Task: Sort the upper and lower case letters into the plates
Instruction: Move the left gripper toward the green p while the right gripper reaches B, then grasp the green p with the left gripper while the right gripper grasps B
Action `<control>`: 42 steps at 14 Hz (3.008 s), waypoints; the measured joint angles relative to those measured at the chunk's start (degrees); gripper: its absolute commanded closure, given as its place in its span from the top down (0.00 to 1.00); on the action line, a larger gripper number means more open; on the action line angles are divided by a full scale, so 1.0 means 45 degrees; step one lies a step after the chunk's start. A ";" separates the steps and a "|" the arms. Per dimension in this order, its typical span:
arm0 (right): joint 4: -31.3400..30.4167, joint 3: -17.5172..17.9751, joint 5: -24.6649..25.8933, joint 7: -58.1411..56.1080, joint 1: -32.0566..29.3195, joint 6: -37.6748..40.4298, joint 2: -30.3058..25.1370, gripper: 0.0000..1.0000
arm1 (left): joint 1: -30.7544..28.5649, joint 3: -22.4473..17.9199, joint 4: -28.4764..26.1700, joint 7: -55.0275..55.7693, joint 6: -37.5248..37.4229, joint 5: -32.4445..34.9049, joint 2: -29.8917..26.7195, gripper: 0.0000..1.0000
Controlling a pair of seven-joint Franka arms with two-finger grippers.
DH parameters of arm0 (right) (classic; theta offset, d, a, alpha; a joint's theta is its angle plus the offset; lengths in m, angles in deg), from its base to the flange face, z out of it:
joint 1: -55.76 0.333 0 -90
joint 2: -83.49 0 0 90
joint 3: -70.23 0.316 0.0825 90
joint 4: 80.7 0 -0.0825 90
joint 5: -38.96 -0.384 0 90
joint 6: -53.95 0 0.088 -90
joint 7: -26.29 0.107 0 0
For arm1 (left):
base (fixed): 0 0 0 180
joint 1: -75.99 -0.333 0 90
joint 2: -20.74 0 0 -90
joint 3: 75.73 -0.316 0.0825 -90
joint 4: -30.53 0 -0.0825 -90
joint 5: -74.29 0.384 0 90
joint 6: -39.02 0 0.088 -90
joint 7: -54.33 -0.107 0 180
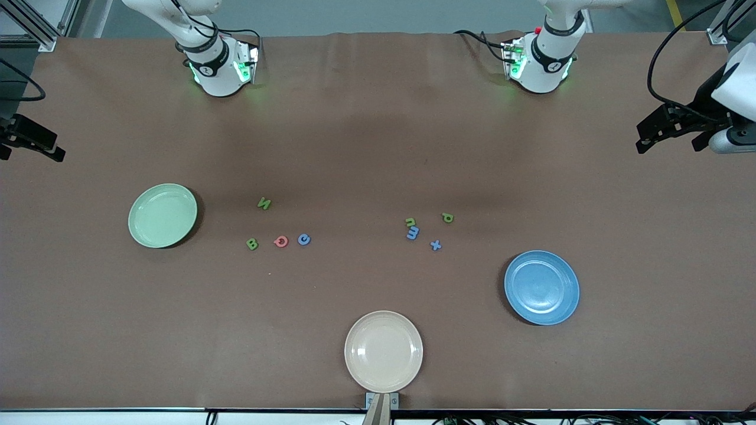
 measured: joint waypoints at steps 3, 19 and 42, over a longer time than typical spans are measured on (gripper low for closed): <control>0.0000 0.0000 0.0000 0.0000 0.0000 0.0000 0.0000 1.00 | -0.0011 -0.0013 0.0005 0.0000 0.0000 0.0000 0.0000 1.00; -0.0035 0.0168 -0.0044 0.0214 0.2422 -0.0055 0.0917 1.00 | 0.3117 0.0933 -0.0773 0.7369 0.2135 -0.0006 0.3286 1.00; -0.7166 0.0035 0.0008 -0.5321 0.4307 -1.1383 0.5012 1.00 | 0.5313 0.0684 -0.5324 1.4057 1.1955 0.0109 0.7648 0.62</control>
